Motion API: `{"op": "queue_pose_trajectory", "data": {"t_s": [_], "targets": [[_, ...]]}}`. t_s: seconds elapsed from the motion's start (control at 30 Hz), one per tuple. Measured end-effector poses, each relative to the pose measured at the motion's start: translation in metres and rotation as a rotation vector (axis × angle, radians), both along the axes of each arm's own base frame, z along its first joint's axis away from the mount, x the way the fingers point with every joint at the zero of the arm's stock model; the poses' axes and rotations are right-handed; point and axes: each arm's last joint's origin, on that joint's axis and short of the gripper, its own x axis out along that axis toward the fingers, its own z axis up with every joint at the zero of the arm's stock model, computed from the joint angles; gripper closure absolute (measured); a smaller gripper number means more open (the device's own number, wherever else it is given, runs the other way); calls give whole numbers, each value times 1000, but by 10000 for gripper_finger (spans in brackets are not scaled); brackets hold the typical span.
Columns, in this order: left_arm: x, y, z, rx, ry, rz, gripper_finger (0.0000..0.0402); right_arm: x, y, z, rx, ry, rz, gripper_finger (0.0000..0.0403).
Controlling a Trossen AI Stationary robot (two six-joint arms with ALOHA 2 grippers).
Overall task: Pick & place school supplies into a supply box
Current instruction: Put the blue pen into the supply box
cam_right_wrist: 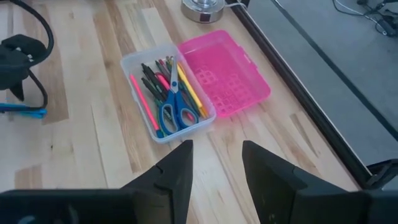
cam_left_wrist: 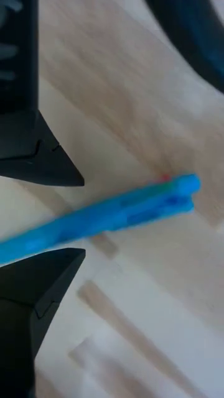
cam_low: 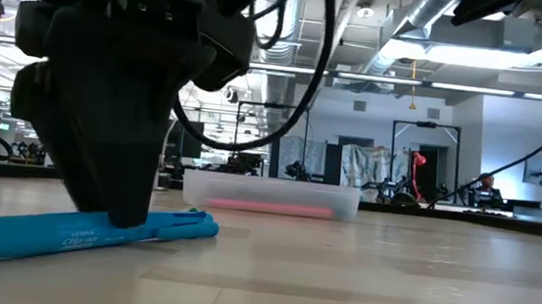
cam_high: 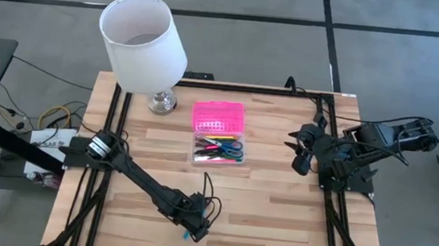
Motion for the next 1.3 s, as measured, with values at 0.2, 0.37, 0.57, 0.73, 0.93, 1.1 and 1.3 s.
{"op": "queue_pose_trajectory", "data": {"t_s": [0.2, 0.37, 0.57, 0.73, 0.93, 1.1, 1.3], "targets": [[0, -4, -4, 2, -3, 0, 235, -1, 0, -1, -5, 12, 0, 269], [-4, -2, -4, 13, 61, -11, 235, -1, 0, -1, -8, 14, -1, 269], [-11, 2, -5, 47, 144, -8, 235, -1, -1, -1, -12, 16, -3, 269], [-17, 5, -6, 83, 206, -7, 235, -1, -1, -1, -12, 16, -3, 269], [-19, 11, -7, 48, 277, 69, 235, -1, -1, -1, -12, 16, -4, 268], [-18, 14, -8, -12, 311, 193, 255, -1, -1, -1, -12, 15, -5, 269], [-17, 13, -8, -43, 318, 215, 302, -1, -1, -1, -12, 15, -5, 269]]}}
